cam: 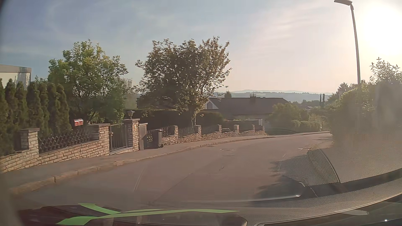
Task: Follow the waypoints while adhering to traffic rules and regulations
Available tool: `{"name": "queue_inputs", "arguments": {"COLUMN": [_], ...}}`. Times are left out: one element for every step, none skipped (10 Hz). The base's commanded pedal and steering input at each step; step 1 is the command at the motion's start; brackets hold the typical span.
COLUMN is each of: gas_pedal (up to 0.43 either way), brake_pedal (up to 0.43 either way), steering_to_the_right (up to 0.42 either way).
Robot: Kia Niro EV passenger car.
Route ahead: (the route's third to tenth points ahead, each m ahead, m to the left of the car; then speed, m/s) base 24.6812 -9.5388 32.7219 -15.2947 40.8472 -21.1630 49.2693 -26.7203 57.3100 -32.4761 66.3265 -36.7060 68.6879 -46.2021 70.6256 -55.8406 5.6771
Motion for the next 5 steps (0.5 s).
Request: {"name": "queue_inputs", "arguments": {"gas_pedal": [0.000, 0.000, 0.000, 0.000, 0.000], "brake_pedal": [0.000, 0.000, 0.000, 0.000, 0.000], "steering_to_the_right": [0.124, 0.123, 0.122, 0.119, 0.115]}}
